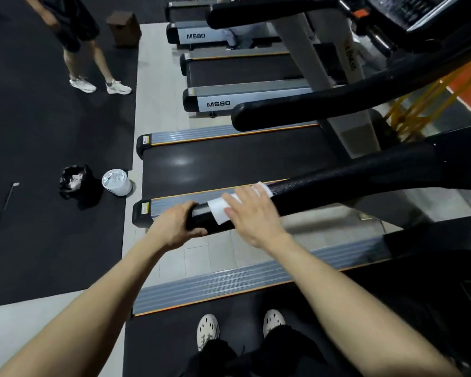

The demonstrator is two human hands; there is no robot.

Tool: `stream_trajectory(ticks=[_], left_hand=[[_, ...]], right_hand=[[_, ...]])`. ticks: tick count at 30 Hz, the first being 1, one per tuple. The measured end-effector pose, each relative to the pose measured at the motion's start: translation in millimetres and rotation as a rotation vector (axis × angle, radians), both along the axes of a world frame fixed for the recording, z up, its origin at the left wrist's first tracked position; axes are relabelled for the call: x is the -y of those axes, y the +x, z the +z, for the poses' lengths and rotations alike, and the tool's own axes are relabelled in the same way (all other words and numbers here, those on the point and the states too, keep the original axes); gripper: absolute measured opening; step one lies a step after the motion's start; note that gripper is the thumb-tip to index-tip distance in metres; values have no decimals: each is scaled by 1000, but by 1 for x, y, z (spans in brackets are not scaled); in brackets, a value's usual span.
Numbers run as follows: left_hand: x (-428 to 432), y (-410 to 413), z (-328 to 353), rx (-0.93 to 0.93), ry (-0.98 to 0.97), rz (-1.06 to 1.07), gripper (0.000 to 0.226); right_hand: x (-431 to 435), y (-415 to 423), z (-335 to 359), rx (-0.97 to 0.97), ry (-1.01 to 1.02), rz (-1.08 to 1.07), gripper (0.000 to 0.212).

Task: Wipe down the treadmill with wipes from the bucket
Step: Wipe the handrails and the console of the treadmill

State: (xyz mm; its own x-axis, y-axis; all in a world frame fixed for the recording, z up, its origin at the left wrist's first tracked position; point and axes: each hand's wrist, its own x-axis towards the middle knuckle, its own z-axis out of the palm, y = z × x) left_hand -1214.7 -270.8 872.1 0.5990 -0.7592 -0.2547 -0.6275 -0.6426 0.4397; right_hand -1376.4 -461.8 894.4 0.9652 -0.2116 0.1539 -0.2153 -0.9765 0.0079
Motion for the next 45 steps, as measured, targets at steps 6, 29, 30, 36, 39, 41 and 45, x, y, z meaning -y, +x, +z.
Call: stream_trajectory(ticks=[6, 29, 30, 36, 39, 41, 45], left_hand=[[-12, 7, -14, -103, -151, 33, 85], [-46, 8, -43, -300, -179, 138, 63], [-54, 8, -47, -255, -112, 120, 61], [-105, 5, -66, 75, 184, -60, 54], [-120, 4, -70, 163, 223, -89, 47], [-128, 3, -71, 178, 232, -82, 46], [-136, 2, -65, 168, 236, -73, 46]], right_hand=[[99, -61, 20, 70, -104, -334, 37], [-99, 60, -19, -73, -26, 7, 35], [-98, 65, -18, -106, -44, 91, 34], [-46, 19, -4, -103, -107, 246, 52], [-69, 52, -11, -140, -215, 204, 41], [-96, 79, -21, -276, -266, 272, 37], [-94, 83, -20, -400, -427, 479, 32]])
